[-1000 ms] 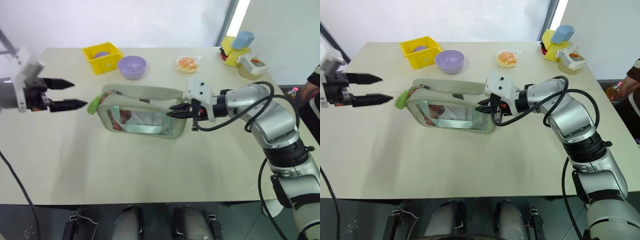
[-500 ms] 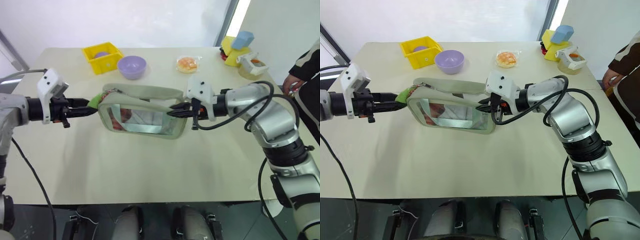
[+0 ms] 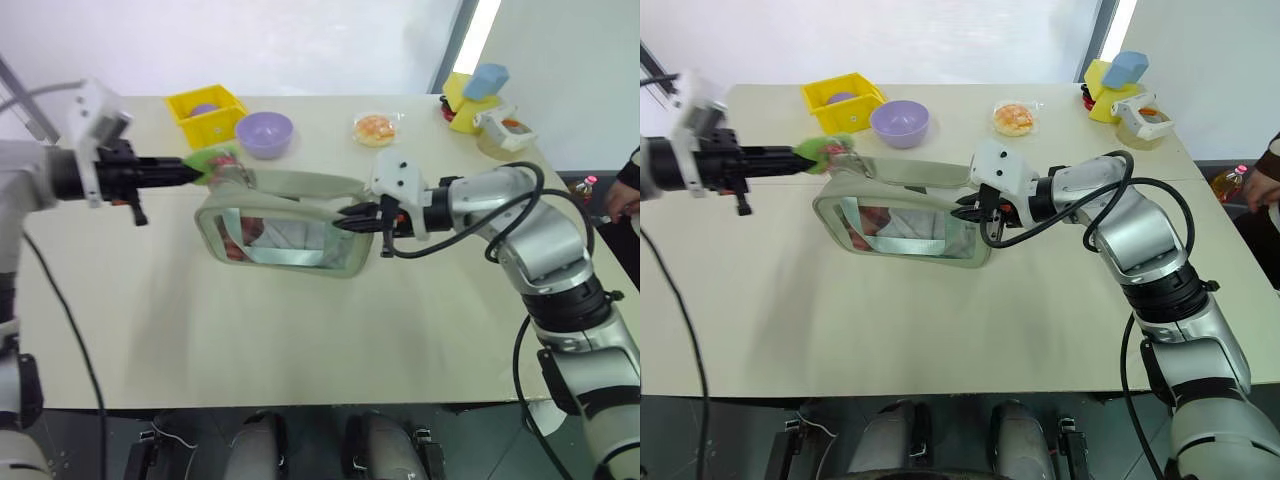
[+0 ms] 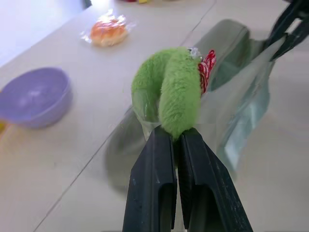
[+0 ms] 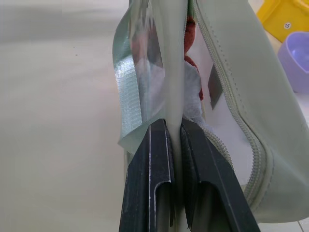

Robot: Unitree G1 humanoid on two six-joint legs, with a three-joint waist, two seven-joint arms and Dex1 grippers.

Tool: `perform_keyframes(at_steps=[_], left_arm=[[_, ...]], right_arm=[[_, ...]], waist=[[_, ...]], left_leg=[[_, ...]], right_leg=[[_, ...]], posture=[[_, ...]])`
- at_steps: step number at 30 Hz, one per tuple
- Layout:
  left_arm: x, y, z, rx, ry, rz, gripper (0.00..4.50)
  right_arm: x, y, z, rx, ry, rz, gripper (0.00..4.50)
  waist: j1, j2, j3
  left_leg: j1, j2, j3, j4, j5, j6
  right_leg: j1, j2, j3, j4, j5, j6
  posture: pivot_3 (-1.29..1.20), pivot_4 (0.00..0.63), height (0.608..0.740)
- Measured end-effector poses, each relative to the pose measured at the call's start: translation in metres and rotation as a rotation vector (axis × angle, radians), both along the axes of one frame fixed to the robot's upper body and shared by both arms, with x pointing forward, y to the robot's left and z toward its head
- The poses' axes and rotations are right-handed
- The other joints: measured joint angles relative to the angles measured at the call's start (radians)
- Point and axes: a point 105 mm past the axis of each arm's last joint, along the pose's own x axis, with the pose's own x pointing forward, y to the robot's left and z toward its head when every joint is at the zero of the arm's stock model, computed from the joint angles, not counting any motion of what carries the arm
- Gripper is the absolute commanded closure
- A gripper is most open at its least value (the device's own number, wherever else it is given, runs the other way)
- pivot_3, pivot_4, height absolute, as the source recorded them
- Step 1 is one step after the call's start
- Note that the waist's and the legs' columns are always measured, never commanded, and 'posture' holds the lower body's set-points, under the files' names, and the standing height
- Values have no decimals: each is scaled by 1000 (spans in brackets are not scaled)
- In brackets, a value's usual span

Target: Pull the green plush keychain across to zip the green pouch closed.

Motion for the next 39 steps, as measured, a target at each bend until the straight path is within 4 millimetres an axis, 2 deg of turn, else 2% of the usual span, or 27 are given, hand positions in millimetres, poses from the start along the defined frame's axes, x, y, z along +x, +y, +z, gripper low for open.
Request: perform_keyframes(at_steps=[3,5,8,12,15,16,19,23,26,28,33,34,35,39], left_arm=[[6,-21,-12,44,-25,-41,4469],[7,-26,-17,67,-35,-53,4469],[9,-26,-17,73,-50,-56,3514],[10,-23,-16,66,-37,-54,1629],[7,-19,-6,91,-48,-63,98],[6,-16,-2,104,-52,-62,33],[-3,-4,7,157,-47,-52,33],[-16,12,7,203,-21,-31,33],[-22,25,-7,222,26,6,33],[-22,30,-25,220,71,25,33],[-8,22,-48,169,42,62,33],[-4,22,-51,155,38,81,580],[-2,23,-51,145,37,93,893],[0,24,-48,126,36,99,2983]], right_arm=[[1,3,-1,5,-1,4,4500],[1,4,-1,7,-2,5,4500],[1,4,-1,5,-5,-1,4500],[2,3,-1,3,-8,-6,4500],[1,3,-1,4,-9,-6,4500],[1,3,-1,4,-9,-5,4500],[1,3,-2,4,-10,-4,4500],[1,4,-1,5,-13,-1,4500],[2,4,-2,6,-15,3,4500],[2,4,-2,5,-16,2,4500],[4,4,-2,1,-18,6,4500],[4,5,-2,-1,-20,14,4500],[3,6,-2,0,-19,19,4500],[4,6,-2,1,-15,19,4500]], waist=[[-7,0,0],[-8,0,0],[-5,0,0],[-3,0,0],[-5,0,0],[-6,0,0],[-5,0,0],[-5,0,0],[-5,0,0],[-4,0,0],[-2,0,0],[-4,0,0],[-6,0,0],[-7,0,0]], left_leg=[[0,0,0,0,0,0],[1,1,0,0,0,0],[1,1,0,0,0,0],[0,1,0,0,0,0],[0,1,0,0,0,0],[1,1,0,0,0,0],[1,1,0,0,0,0],[1,1,0,0,0,0],[1,1,0,0,0,0],[1,1,0,0,0,0],[1,1,0,0,0,0],[1,1,0,0,0,0],[1,1,0,0,0,0],[1,1,0,0,0,0]], right_leg=[[0,0,0,1,0,0],[-1,1,0,1,0,0],[0,1,0,1,0,0],[0,1,0,1,0,0],[0,1,0,0,0,0],[0,1,0,1,0,0],[-1,1,0,1,0,0],[-1,1,1,0,0,0],[-1,1,1,1,0,0],[0,1,1,1,0,0],[0,1,1,1,0,0],[0,1,1,1,0,0],[-1,1,1,1,0,0],[-1,1,1,1,0,0]], posture=[[0,150,739],[0,150,739],[0,150,739],[0,150,739],[0,150,739],[0,150,739],[0,150,739],[0,150,739],[0,150,739],[0,150,739],[0,150,739],[0,150,739],[0,150,739],[0,150,739]])
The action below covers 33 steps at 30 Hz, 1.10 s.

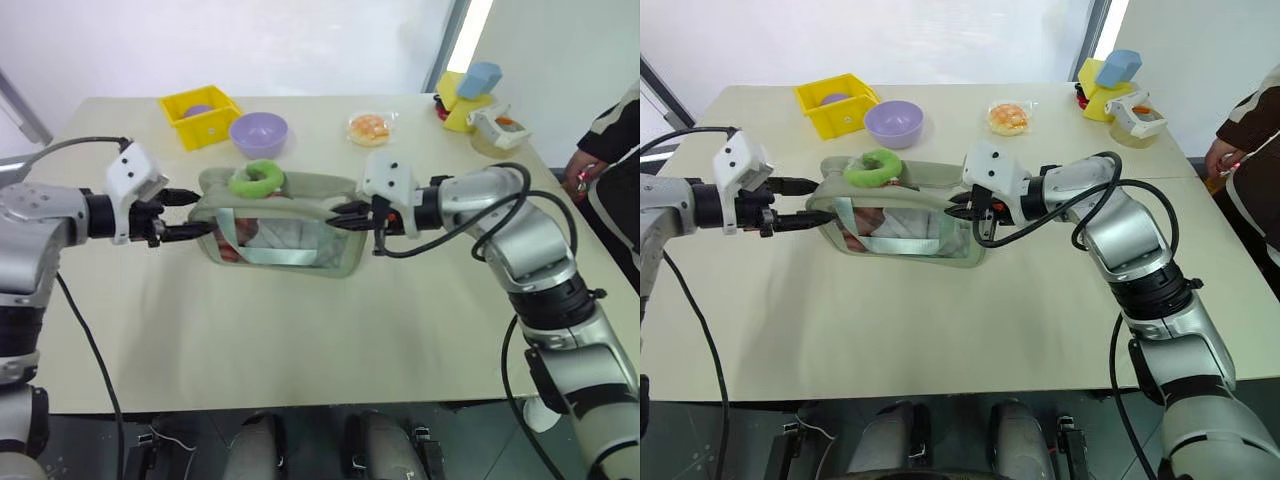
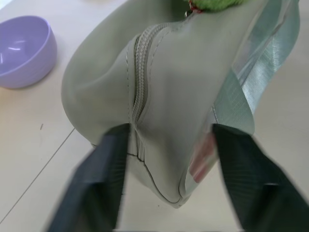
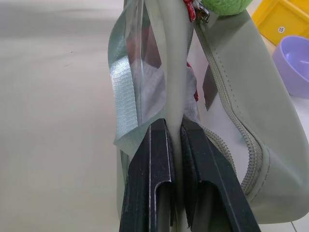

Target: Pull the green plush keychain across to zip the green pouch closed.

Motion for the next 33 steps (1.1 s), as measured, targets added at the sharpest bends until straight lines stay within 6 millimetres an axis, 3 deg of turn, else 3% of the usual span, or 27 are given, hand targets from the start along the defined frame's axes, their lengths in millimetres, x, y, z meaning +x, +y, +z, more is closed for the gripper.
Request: perform_keyframes(at_steps=[3,8,9,10,14,17,21,23,25,29,33], left_arm=[[-3,0,1,-3,11,-13,4433],[-4,0,1,-9,21,-21,4433],[-4,0,0,-13,28,-21,4500],[-4,-1,1,-16,30,-22,4500],[-8,-3,1,-20,37,-46,4500],[-9,-3,0,-17,37,-48,4500],[-11,-6,1,-11,33,-58,4500],[-11,-7,1,-10,31,-62,4500],[-11,-8,1,-9,29,-67,4500],[-11,-11,1,-10,23,-70,4500],[-15,-12,0,-10,26,-68,4500]], right_arm=[[1,-1,0,0,3,-6,4500],[2,-1,1,-4,7,-4,4500],[3,-2,2,-5,16,1,3696],[2,-2,3,-8,33,9,3484],[3,-5,16,-28,54,48,1483],[7,0,44,2,30,79,1483],[17,28,96,210,45,107,1483],[26,46,108,288,71,92,1483],[34,61,103,313,111,85,1483],[50,80,70,246,154,63,1483],[59,77,51,148,108,51,1483]], waist=[[2,0,0],[3,0,0],[3,0,0],[4,0,0],[5,1,0],[5,1,0],[1,1,0],[1,1,0],[3,1,0],[7,1,0],[4,1,0]], left_leg=[[0,0,0,0,0,0],[0,0,0,0,0,0],[0,0,0,0,0,0],[0,0,0,0,0,0],[-1,0,0,0,0,0],[-1,0,0,0,0,0],[-1,0,1,0,0,0],[-1,0,1,0,0,0],[-1,0,1,0,0,0],[-3,0,1,0,0,0],[-3,0,0,0,0,0]], right_leg=[[0,0,0,0,0,0],[0,0,0,0,0,0],[0,0,0,0,0,0],[0,0,0,0,0,0],[0,0,0,0,0,0],[0,0,0,0,0,0],[-1,0,0,1,0,0],[-1,0,0,1,0,0],[-1,0,0,0,0,0],[-1,-1,0,0,0,0],[-1,-1,0,0,0,0]], posture=[[0,150,739],[0,150,739],[0,150,739],[0,150,739],[0,150,739],[0,150,739],[0,150,739],[0,150,739],[0,150,739],[0,150,739],[0,150,739]])
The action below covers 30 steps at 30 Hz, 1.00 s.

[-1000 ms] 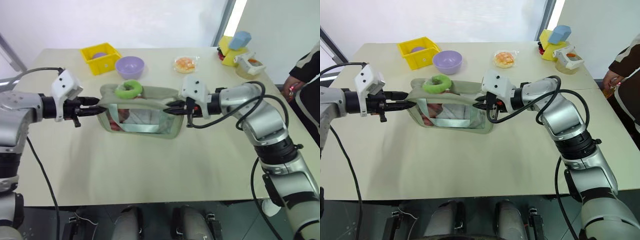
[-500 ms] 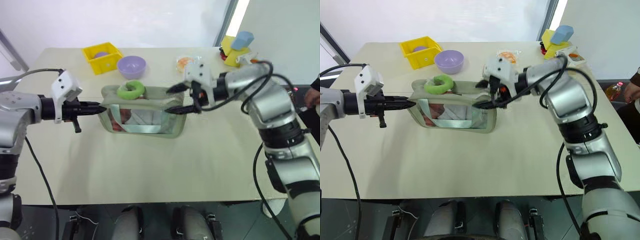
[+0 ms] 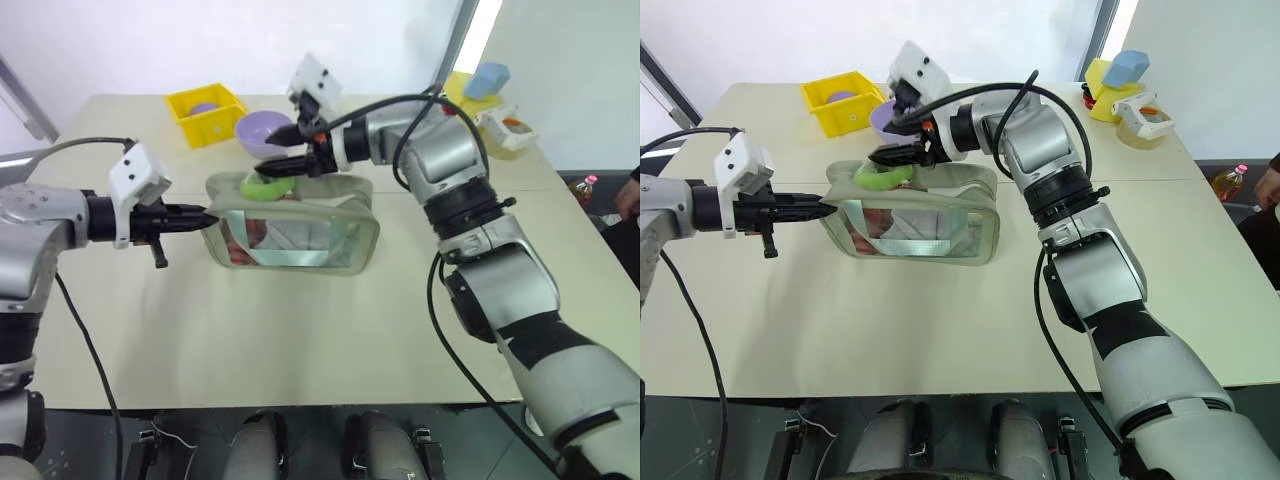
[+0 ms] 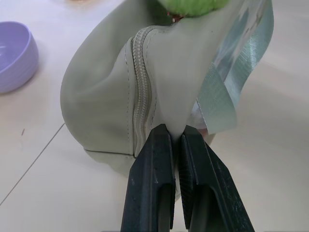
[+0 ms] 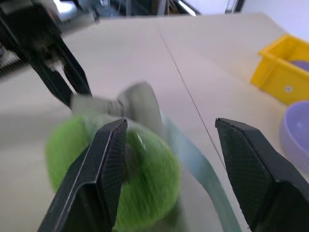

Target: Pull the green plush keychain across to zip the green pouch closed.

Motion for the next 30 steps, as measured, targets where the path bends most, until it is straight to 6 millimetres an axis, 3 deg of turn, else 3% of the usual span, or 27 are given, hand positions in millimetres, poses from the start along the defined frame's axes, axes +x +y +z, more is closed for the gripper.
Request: perform_keyframes(at_steps=[13,16,20,25,30], left_arm=[[-1,-3,1,-7,2,-5,4500],[1,-6,0,-11,5,-14,4500],[3,-7,1,-11,6,-15,4500],[4,-9,1,-14,2,-21,4500],[2,-13,4,-16,-24,-41,4500]], right_arm=[[0,-20,-13,-85,0,36,1483],[-1,-24,-17,-107,5,43,2366],[0,-24,-17,-103,10,38,4368],[1,-29,-10,-40,63,-4,4443],[-7,-45,19,92,120,-56,4443]], waist=[[0,0,0],[-1,0,0],[-1,0,0],[1,0,0],[0,0,0]], left_leg=[[0,0,0,0,0,0],[0,0,0,0,0,0],[0,0,0,0,0,0],[0,0,0,0,0,0],[0,0,0,0,0,0]], right_leg=[[0,0,0,0,0,0],[0,0,0,0,0,0],[0,0,0,0,0,0],[0,0,0,0,0,0],[0,0,0,0,0,0]], posture=[[0,150,739],[0,150,739],[0,150,739],[0,150,739],[0,150,739]])
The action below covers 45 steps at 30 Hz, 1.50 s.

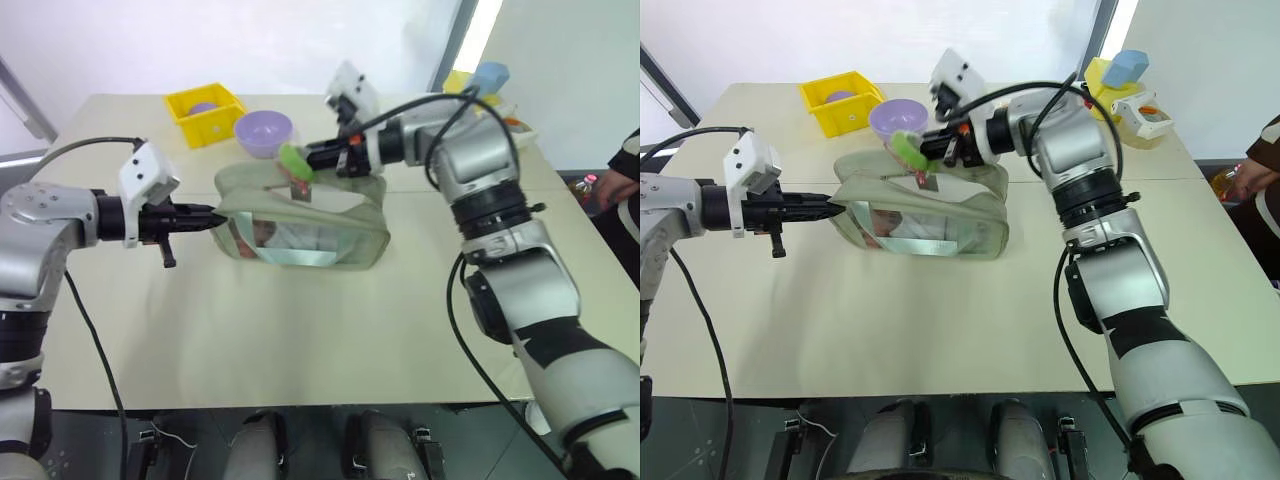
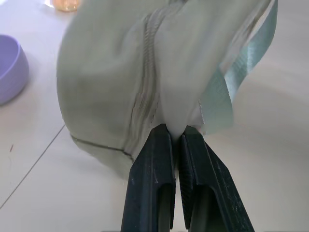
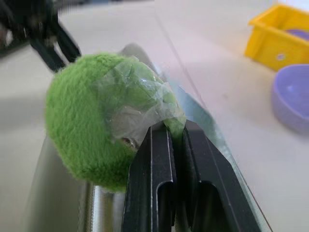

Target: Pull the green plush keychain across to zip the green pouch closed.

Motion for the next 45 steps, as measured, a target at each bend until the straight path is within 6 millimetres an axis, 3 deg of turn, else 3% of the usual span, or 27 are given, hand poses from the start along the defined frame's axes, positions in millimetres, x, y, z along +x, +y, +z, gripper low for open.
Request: perform_keyframes(at_steps=[5,14,18,25,28,31,34,37,44,45], left_arm=[[-5,-8,7,-4,-41,-37,4500],[4,-9,8,-23,-29,-37,4500],[4,-6,5,-21,6,-31,4500],[-21,10,-7,24,124,-8,4500],[-23,21,-6,34,104,44,4500],[-23,25,-9,48,80,60,4500],[-23,24,-9,54,56,57,4500],[-22,24,-9,51,45,66,4500],[-17,23,-8,42,32,67,4500],[-16,23,-8,42,30,66,4500]], right_arm=[[-13,-21,11,28,-9,-59,4443],[-17,-23,6,48,-2,-122,4443],[-15,-13,-2,71,15,-129,4443],[-13,20,-29,82,59,-65,4443],[-16,36,-37,76,63,-22,4443],[-16,38,-39,74,64,-7,4443],[-16,35,-39,68,66,-1,3334],[-14,28,-38,61,63,-14,1834],[-18,28,-34,63,55,-14,1834],[-18,28,-33,64,55,-16,2059]], waist=[[1,0,0],[0,0,0],[0,0,0],[-8,0,0],[-6,0,0],[0,0,0],[-1,0,0],[-2,0,0],[-2,0,0],[0,0,0]], left_leg=[[0,0,0,0,0,0],[0,0,1,0,0,0],[0,0,1,-1,0,0],[0,0,1,-1,0,0],[0,0,0,-1,0,0],[0,0,0,-1,0,0],[0,0,0,-1,0,0],[1,0,0,-1,0,0],[1,0,1,-1,0,0],[1,0,1,-1,0,0]], right_leg=[[0,0,0,0,0,0],[-1,0,0,0,0,0],[-1,0,0,0,0,0],[-2,0,0,0,0,0],[-2,0,0,0,0,0],[-1,0,0,0,0,0],[-1,0,0,0,0,0],[-1,0,0,0,0,0],[-1,0,0,0,0,0],[-1,0,0,0,0,0]], posture=[[0,150,739],[0,150,739],[0,150,739],[0,150,739],[0,150,739],[0,150,739],[0,150,739],[0,150,739],[0,150,739],[0,150,739]])
